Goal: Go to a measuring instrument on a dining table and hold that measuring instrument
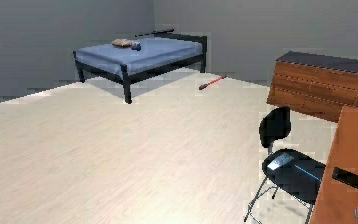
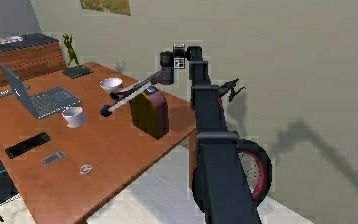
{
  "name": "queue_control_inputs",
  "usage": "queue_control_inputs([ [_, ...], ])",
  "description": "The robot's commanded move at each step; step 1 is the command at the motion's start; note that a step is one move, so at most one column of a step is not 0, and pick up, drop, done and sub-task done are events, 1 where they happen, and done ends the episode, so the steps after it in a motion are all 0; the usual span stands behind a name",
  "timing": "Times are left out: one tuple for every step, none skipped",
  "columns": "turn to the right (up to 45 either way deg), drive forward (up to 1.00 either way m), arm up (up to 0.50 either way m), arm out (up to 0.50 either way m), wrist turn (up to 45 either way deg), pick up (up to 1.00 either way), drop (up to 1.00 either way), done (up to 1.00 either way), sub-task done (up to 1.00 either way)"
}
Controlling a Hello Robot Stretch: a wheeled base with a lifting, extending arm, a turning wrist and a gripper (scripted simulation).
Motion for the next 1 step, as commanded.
queue_control_inputs([
  [0.0,0.00,0.00,0.00,45.0,0.00,0.00,0.00,0.00],
])
